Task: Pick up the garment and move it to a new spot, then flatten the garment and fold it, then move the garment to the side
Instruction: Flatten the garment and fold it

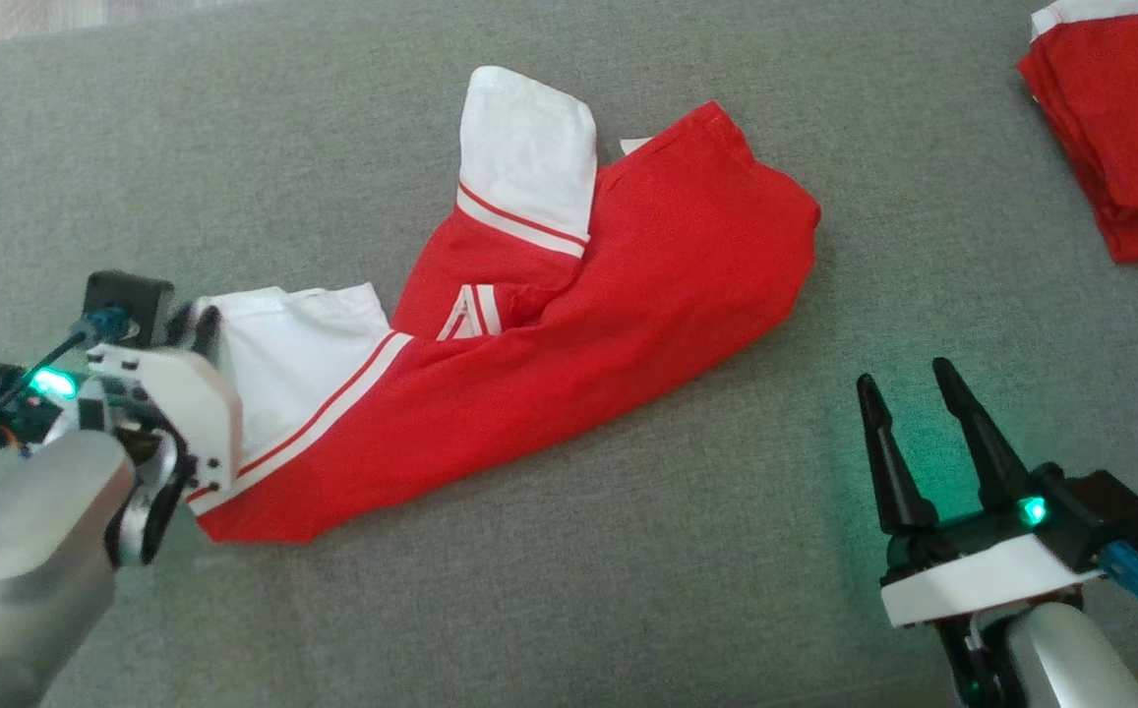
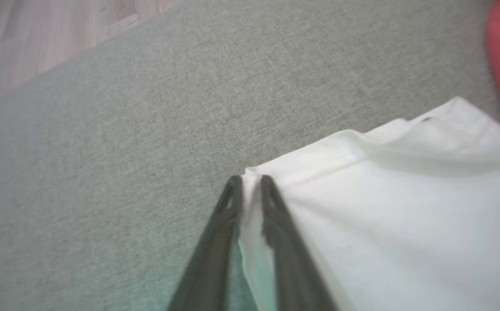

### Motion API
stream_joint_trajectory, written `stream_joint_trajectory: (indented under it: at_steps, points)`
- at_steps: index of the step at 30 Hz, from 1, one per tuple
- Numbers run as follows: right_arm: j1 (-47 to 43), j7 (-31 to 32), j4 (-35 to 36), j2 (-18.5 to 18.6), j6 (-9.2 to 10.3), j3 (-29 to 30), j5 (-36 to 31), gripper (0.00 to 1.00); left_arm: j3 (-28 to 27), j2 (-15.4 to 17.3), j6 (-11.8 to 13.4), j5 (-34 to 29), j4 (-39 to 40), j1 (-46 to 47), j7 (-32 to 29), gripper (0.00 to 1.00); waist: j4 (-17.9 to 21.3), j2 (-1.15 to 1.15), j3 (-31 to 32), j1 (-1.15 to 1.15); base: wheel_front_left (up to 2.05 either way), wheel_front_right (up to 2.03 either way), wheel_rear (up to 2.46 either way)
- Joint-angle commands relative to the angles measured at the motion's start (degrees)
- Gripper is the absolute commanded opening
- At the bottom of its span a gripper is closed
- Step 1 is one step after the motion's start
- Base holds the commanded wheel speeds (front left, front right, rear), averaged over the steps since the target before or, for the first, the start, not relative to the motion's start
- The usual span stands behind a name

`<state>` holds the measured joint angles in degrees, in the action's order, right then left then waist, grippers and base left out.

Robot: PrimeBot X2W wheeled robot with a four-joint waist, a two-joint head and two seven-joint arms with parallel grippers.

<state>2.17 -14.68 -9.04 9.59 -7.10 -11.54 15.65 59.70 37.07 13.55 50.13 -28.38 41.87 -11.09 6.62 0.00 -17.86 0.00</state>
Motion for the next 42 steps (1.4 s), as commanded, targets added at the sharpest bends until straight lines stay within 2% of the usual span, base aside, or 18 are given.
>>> stream_joint_trajectory:
  at_steps: [1,5,9,11,13,16,17,19,21,26,28,32,36,41,42]
  points:
    - [0.5,-0.3,1.7,1.3,-0.39,-0.5,0.4,1.00,-3.1,1.7,-0.1,1.9,0.5,-0.1,-0.1,0.00,-0.3,0.00,0.3,0.00,0.00,0.00,0.00]
    - [0.6,-0.3,2.5,1.8,-0.39,-0.1,0.1,1.00,-4.8,1.9,-0.2,2.9,2.5,0.0,1.8,0.00,-1.3,0.00,0.5,0.00,0.00,0.00,0.00]
    - [2.8,-0.3,4.1,3.4,-0.39,1.0,1.7,1.00,-4.7,3.3,0.6,-0.3,4.8,2.8,4.2,0.00,-2.6,0.00,-0.2,0.00,0.00,0.00,0.00]
    - [4.8,-0.3,4.6,4.3,-0.39,2.2,4.7,1.00,-4.7,3.7,0.8,-1.9,6.0,4.7,4.7,0.00,-3.5,0.00,-0.9,0.00,0.00,0.00,0.00]
    - [7.8,-0.3,4.6,6.8,-0.39,2.4,8.2,1.00,-4.3,4.1,1.1,-4.0,7.0,6.9,5.0,0.00,-4.4,0.00,-1.7,0.00,0.00,0.00,0.00]
    - [13.0,-0.3,1.6,13.3,-0.39,0.0,13.1,1.00,-3.5,4.0,0.8,-6.2,7.7,9.9,4.7,0.00,-6.0,0.00,-3.0,0.00,0.00,0.00,0.00]
    - [13.0,-0.3,1.6,13.3,-0.39,0.0,13.1,1.00,-3.5,4.0,0.8,-6.2,7.7,9.9,4.7,0.00,-6.0,0.00,-3.0,0.00,0.00,0.00,0.00]
    - [17.0,-0.1,-2.4,19.1,-0.39,-4.9,16.5,1.00,-3.1,3.3,0.7,-7.3,8.0,11.7,4.4,0.00,-7.2,0.00,-3.8,0.00,0.00,0.00,0.00]
    - [21.7,2.8,-5.5,24.0,-0.39,-11.3,21.0,1.00,-2.7,2.8,0.6,-8.3,8.0,13.3,4.1,0.00,-8.2,0.00,-4.6,0.00,0.00,0.00,0.00]
    - [32.0,11.0,-7.9,32.2,-0.39,-24.3,36.4,1.00,-1.9,0.9,0.0,-9.7,7.6,16.1,3.4,0.00,-11.2,0.00,-6.8,0.00,0.00,0.00,0.00]
    - [35.1,13.9,-8.2,34.5,-0.39,-27.5,42.7,1.00,-1.4,0.0,-0.3,-10.0,7.6,16.9,3.0,0.00,-12.4,0.00,-7.7,0.00,0.00,0.00,0.00]
    - [40.2,18.5,-8.7,38.7,-0.39,-32.6,50.8,1.00,-0.5,-1.6,-1.5,-10.0,8.3,17.9,1.9,0.00,-14.6,0.00,-9.3,0.00,0.00,0.00,0.00]
    - [43.8,20.5,-9.7,41.5,-0.39,-37.3,53.5,1.00,0.3,-2.8,-1.7,-10.3,8.9,18.4,1.5,0.00,-16.4,0.00,-10.2,0.00,0.00,0.00,0.00]
    - [46.6,21.5,-10.7,43.0,-0.39,-42.3,56.3,1.00,0.8,-3.3,-1.9,-10.3,9.1,18.5,1.4,0.00,-17.6,0.00,-10.7,0.00,0.00,0.00,0.00]
    - [47.0,21.5,-10.8,43.2,-0.39,-43.2,56.9,0.88,0.9,-3.3,-2.0,-10.3,9.1,18.5,1.4,0.00,-17.7,0.00,-10.8,0.00,0.00,0.00,0.00]
